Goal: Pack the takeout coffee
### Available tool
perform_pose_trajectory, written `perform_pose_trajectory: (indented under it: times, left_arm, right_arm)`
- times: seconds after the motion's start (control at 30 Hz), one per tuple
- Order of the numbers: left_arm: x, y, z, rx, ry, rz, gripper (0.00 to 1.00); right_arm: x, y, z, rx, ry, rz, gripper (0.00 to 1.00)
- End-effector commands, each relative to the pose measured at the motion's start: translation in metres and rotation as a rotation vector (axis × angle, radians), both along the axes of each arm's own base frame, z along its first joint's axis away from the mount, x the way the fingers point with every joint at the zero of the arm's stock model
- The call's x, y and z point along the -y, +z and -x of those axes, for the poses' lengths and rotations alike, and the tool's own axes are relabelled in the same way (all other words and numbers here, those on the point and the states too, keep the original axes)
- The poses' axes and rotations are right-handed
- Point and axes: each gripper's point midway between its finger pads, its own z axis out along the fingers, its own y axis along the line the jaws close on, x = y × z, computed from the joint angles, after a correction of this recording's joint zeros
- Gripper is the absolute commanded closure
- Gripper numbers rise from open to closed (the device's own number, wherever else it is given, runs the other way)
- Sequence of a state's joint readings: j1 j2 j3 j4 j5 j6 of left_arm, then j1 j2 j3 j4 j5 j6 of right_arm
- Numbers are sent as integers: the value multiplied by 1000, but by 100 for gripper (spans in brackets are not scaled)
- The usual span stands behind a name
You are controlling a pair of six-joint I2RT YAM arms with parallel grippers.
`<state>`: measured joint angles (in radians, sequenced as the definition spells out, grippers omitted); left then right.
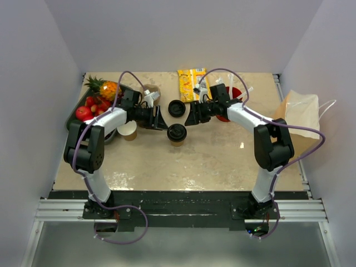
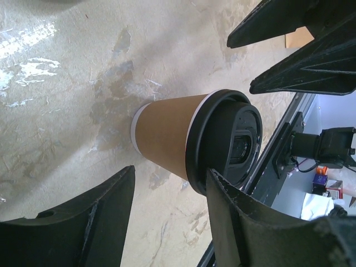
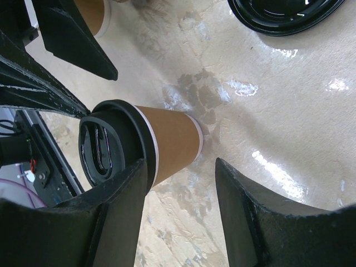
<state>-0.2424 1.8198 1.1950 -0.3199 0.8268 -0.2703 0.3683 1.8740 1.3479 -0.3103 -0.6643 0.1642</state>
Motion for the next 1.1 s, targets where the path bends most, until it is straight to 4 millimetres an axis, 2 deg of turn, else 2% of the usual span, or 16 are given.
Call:
perform_pose_trajectory:
  times: [0.0, 0.47, 1.07]
  left_arm:
    - [3, 3, -3, 1, -3, 29, 42]
    - [2, -2, -3, -6, 5, 19, 42]
    - [-5, -38, -4, -69, 44, -59, 47]
  right_arm:
    - [-7, 8, -2, 26, 28, -10, 44]
    - [-11, 6, 3, 24, 53, -6, 44]
    - [-15, -25, -6, -44, 12, 50, 46]
